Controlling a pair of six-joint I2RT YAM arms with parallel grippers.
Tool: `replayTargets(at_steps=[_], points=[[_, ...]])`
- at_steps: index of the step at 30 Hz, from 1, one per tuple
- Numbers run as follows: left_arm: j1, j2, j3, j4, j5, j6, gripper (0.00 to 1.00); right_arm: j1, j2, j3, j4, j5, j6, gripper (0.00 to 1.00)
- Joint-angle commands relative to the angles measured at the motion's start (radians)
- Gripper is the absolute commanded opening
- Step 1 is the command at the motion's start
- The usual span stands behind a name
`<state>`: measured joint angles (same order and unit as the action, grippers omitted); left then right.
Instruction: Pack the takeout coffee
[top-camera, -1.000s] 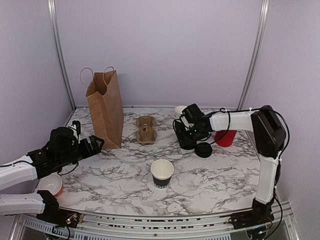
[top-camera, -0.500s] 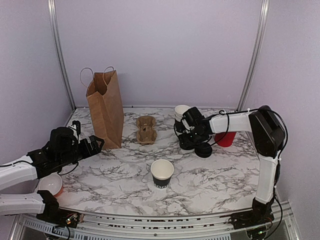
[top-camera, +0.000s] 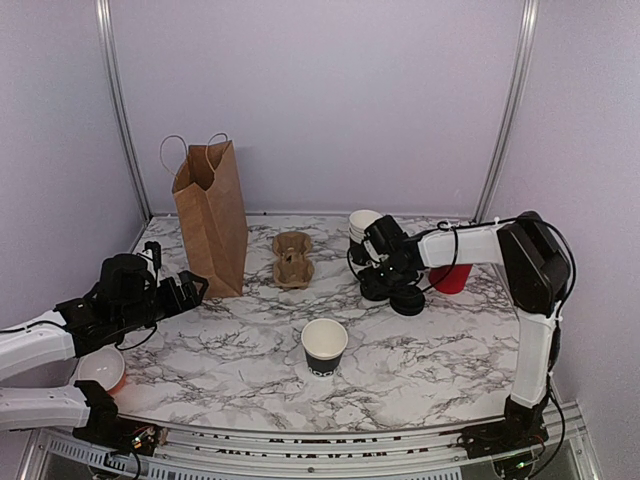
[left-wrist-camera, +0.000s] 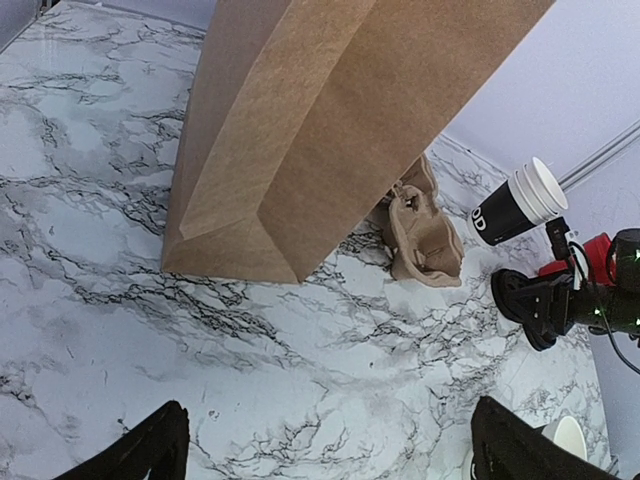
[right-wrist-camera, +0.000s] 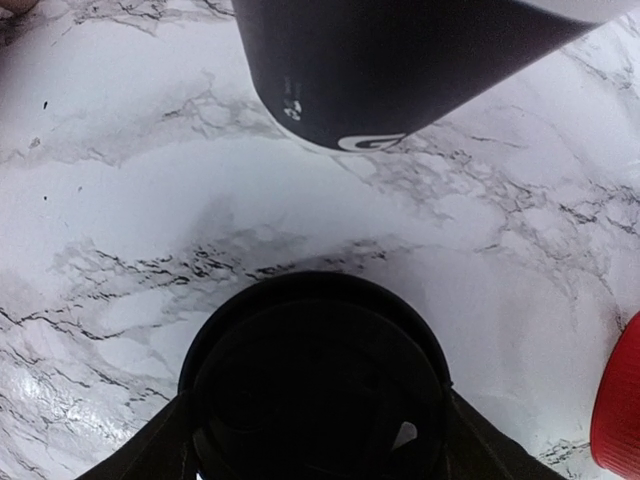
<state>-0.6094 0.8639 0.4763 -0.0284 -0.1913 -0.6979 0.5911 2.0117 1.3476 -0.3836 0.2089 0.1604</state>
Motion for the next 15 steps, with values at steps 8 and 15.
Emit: replayTargets(at_steps=[8,15], points=[[0.005,-0.009,0.021,-0.006,-0.002,0.008,0.99,0.053,-0.152,0.028,-0.081,0.014,0.016,0.74],[0.005,0.016,0.030,0.035,0.080,0.025,0.99,0.110,-0.280,-0.029,-0.109,0.005,0.054,0.74]])
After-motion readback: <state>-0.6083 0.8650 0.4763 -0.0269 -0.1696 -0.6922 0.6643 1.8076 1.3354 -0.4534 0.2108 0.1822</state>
